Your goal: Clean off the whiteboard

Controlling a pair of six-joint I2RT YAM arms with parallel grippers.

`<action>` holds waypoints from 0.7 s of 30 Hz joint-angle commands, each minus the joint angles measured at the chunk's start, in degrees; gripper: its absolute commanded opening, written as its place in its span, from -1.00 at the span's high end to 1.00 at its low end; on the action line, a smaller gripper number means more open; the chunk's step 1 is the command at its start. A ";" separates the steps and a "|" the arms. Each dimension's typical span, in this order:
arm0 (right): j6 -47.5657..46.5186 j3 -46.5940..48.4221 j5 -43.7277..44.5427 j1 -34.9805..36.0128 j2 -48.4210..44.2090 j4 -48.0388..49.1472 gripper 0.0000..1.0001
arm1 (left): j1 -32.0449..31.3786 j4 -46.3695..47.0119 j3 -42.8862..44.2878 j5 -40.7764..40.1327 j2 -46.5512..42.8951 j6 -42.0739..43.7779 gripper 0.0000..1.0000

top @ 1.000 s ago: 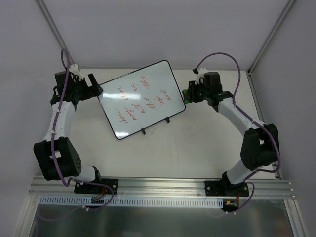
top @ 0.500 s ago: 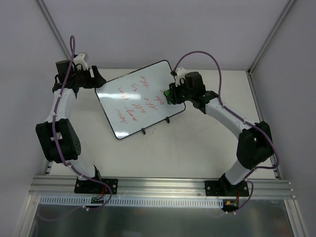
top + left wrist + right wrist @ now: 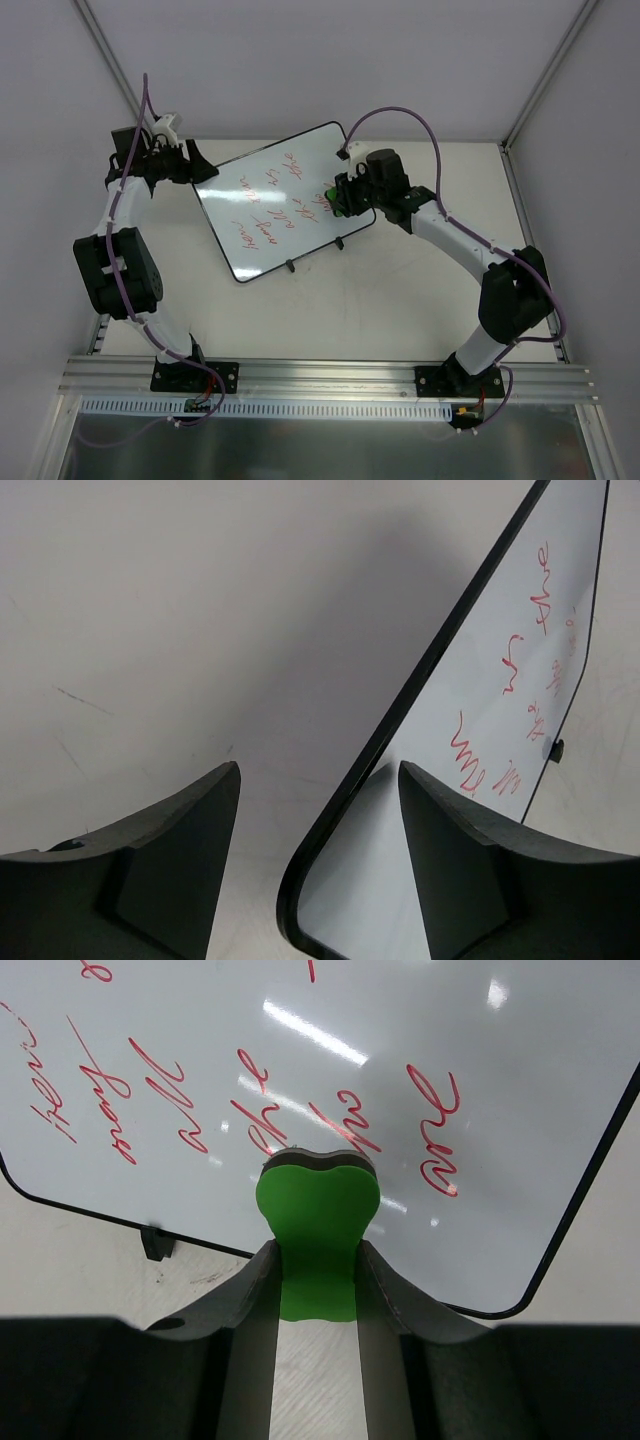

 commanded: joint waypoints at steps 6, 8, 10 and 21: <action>-0.80 0.80 0.34 0.95 -0.76 0.81 0.62 | 1.96 0.69 -0.13 12.46 -0.32 -1.22 -0.03; -0.88 1.15 0.51 1.22 -0.68 0.89 0.62 | 1.96 0.69 -0.66 14.39 -0.58 -2.53 0.05; -0.80 1.50 1.04 1.65 -0.68 0.90 0.61 | 1.87 0.60 -1.71 15.28 -1.19 -3.41 0.21; 1.84 6.15 7.89 6.75 4.06 6.87 0.62 | 0.73 0.51 -7.34 13.27 -7.17 -3.59 0.92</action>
